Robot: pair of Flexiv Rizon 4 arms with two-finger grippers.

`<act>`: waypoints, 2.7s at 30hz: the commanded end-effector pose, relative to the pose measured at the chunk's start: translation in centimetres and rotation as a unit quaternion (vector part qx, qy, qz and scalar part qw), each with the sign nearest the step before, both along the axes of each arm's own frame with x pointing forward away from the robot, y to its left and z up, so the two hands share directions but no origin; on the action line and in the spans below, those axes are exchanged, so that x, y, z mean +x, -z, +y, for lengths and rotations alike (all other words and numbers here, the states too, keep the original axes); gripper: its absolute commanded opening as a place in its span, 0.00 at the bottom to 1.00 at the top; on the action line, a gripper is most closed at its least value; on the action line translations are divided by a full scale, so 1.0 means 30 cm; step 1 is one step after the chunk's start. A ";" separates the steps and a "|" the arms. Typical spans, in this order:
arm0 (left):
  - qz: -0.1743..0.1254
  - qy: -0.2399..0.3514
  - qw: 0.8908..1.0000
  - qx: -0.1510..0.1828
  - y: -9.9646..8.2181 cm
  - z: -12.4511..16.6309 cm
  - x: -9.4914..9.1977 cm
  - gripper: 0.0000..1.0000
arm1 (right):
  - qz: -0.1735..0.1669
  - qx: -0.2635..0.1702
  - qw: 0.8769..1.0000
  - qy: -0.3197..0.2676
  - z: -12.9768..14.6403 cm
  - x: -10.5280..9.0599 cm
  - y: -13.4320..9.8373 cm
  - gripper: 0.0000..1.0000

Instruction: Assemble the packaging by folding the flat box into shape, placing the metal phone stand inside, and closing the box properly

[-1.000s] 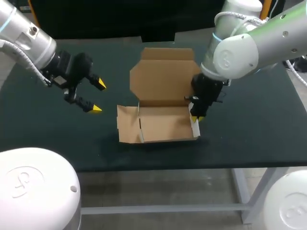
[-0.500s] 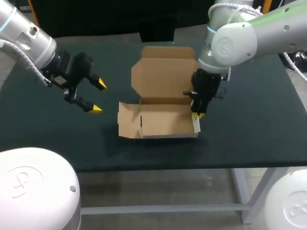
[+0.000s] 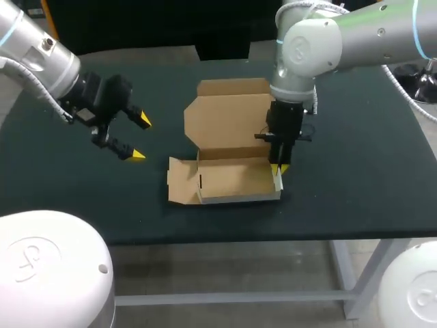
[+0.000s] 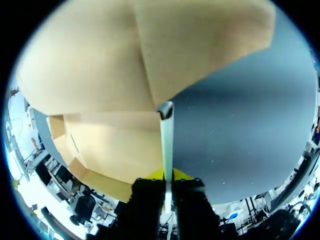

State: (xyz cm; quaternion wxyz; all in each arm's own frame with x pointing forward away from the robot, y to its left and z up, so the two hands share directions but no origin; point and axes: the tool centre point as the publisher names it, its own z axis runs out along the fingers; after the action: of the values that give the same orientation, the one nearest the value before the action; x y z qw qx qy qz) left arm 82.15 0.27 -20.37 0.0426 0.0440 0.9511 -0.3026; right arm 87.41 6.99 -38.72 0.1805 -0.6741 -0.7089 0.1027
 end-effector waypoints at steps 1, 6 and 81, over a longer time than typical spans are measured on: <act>0.001 0.000 1.000 0.002 -0.003 0.001 -0.001 1.00 | 0.055 -0.017 0.998 -0.004 0.016 0.013 0.013 0.00; 0.001 0.000 1.000 0.002 -0.003 0.001 -0.001 1.00 | 0.058 -0.012 0.998 -0.009 0.019 0.011 0.028 0.00; 0.001 0.000 1.000 0.002 -0.003 0.001 -0.001 1.00 | -0.113 -0.015 0.993 0.012 0.033 0.042 0.088 0.16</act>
State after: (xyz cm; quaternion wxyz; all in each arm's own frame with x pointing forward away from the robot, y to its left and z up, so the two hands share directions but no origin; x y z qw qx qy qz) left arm 82.15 0.26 -20.39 0.0426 0.0441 0.9511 -0.3027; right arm 89.35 8.02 -41.33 0.1004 -0.6895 -0.7160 0.0432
